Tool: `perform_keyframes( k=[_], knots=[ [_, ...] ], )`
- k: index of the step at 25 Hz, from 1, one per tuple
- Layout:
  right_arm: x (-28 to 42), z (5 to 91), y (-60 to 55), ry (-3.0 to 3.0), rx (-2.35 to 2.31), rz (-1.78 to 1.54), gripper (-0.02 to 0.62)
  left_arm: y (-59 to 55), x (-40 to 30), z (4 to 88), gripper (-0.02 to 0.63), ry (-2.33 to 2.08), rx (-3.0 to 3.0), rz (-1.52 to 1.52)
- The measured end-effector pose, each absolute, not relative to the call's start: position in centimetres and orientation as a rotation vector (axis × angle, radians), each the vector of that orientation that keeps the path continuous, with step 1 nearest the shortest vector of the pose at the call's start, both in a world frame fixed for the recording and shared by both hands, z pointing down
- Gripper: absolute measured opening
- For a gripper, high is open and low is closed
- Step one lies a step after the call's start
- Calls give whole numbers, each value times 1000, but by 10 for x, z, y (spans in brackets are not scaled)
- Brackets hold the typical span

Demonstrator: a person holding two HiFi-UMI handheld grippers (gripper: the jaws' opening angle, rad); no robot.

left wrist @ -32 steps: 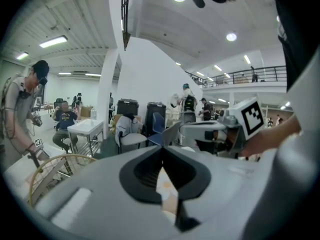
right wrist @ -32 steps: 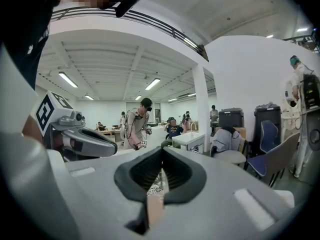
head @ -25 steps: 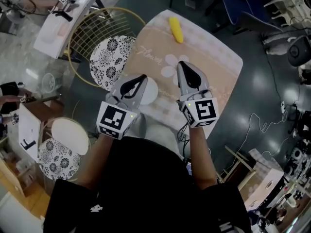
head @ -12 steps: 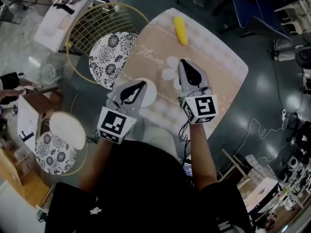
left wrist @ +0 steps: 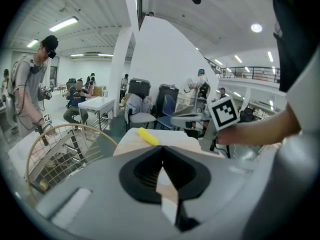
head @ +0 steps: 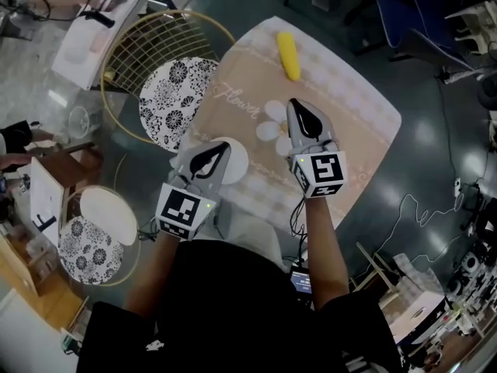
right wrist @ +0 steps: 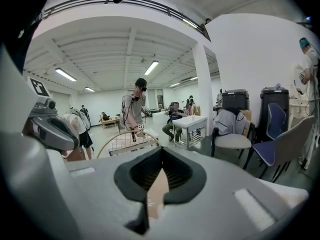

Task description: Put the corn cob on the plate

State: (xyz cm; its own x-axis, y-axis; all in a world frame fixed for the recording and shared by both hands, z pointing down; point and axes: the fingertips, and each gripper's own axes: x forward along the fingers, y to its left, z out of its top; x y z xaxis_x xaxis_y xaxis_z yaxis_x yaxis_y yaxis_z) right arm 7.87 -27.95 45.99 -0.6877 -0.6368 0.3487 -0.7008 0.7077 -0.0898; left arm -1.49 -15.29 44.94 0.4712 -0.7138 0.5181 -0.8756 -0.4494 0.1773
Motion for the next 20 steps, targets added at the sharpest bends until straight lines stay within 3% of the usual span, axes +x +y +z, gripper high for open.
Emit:
perform_keyframes(
  k=[20],
  knots=[
    [75, 544, -375, -2498, 1086, 310, 3, -156, -17, 494, 5, -1299, 2214, 601]
  ],
)
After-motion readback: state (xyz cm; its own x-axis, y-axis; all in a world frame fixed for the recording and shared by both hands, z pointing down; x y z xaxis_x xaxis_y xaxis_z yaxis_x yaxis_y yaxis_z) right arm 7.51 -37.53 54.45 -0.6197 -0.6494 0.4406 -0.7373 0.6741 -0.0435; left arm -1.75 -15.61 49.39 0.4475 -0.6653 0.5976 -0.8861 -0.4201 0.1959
